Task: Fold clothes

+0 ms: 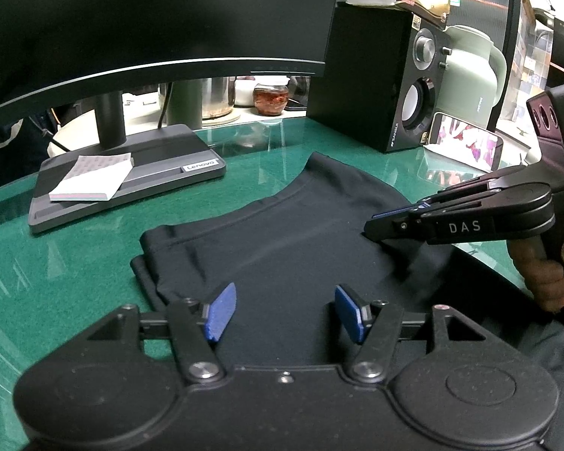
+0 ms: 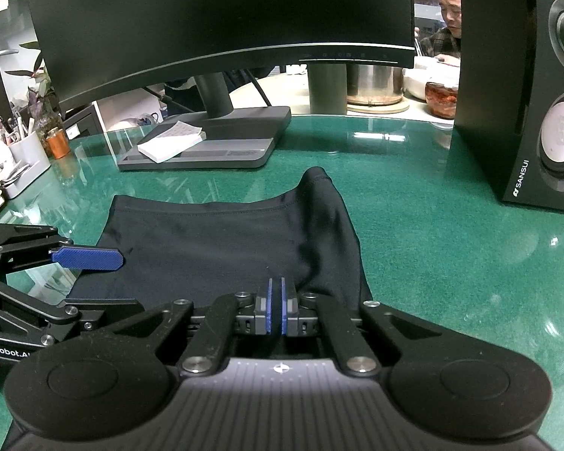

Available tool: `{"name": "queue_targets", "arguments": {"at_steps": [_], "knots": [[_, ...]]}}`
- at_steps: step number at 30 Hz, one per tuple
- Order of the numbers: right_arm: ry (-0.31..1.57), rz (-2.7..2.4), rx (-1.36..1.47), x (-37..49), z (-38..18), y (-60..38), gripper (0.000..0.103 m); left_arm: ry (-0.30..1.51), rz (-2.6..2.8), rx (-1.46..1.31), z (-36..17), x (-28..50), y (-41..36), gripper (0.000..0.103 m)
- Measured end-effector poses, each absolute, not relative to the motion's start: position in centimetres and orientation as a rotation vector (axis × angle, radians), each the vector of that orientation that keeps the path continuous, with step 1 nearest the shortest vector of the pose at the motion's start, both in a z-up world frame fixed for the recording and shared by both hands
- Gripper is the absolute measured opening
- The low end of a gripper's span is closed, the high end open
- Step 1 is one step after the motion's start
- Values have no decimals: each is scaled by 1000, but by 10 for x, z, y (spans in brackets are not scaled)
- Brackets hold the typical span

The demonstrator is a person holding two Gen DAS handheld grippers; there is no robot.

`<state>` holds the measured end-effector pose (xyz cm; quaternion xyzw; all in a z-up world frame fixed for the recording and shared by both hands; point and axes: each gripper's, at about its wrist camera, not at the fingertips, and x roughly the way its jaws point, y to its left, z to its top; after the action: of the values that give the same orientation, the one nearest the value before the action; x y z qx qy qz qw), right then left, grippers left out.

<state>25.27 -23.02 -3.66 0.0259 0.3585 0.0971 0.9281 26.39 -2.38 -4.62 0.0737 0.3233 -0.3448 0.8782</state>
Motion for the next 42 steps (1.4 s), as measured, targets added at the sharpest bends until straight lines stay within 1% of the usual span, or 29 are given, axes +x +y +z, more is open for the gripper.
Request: {"name": "queue_targets", "arguments": {"at_steps": [42], "knots": [[731, 202, 44, 252, -37, -230, 1, 668, -724, 169, -46, 263, -26, 60]]}}
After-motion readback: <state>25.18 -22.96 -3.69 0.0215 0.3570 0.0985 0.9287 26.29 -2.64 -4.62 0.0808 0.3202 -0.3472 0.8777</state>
